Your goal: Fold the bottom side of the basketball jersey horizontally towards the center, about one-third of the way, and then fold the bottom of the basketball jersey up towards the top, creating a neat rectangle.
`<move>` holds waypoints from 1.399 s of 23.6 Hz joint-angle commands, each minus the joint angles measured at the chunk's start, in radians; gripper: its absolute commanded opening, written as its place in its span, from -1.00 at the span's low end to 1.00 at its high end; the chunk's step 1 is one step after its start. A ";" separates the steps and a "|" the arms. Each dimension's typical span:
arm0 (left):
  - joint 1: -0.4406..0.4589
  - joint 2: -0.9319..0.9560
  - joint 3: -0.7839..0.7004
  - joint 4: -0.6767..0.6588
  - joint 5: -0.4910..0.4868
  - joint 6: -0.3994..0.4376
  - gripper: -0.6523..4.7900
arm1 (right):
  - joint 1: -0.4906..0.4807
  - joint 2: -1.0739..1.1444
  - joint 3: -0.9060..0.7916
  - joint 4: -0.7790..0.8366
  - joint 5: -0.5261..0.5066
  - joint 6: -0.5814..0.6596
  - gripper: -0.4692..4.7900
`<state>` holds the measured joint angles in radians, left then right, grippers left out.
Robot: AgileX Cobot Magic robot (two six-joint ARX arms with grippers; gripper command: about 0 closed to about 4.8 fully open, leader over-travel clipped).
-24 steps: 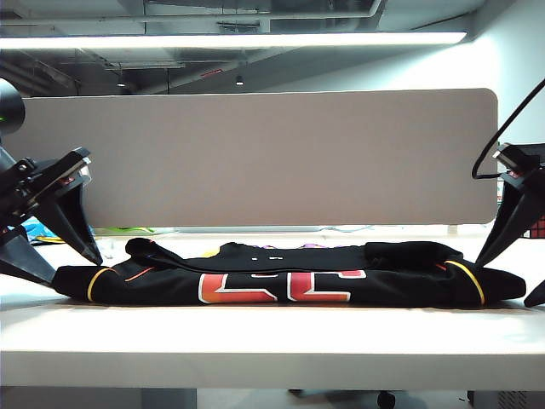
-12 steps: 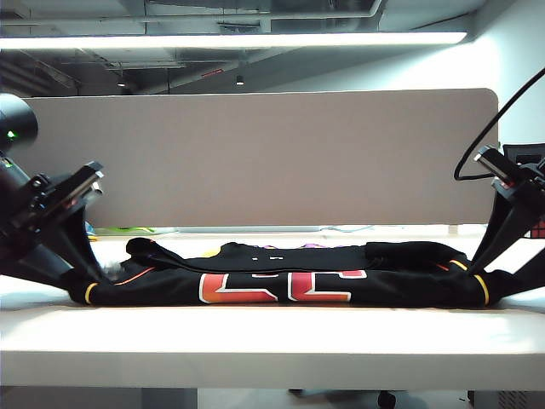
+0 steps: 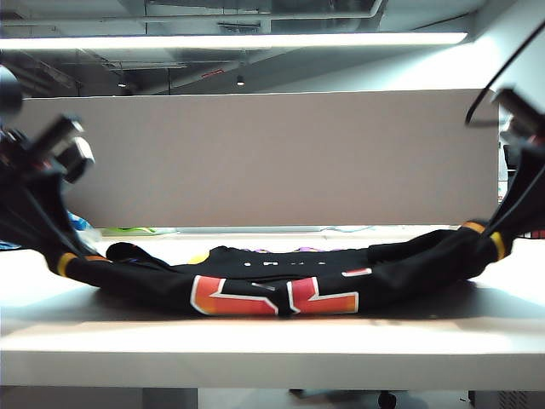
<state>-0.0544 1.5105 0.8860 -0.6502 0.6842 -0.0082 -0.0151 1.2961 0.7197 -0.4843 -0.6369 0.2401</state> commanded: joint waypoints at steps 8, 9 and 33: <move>-0.006 -0.462 -0.060 -0.259 -0.019 0.008 -0.78 | 0.000 -0.462 0.002 -0.360 0.010 -0.071 -0.84; -0.006 -0.471 -0.060 -0.218 -0.018 -0.016 -0.78 | -0.001 -0.464 0.002 -0.338 0.030 -0.058 -0.84; 0.012 0.192 0.225 0.715 -0.227 -0.206 -0.70 | -0.027 0.434 0.483 0.310 0.055 0.025 -0.46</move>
<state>-0.0509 1.6806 1.0950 -0.0196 0.4896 -0.2211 -0.0414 1.7245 1.1942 -0.2649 -0.5797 0.2657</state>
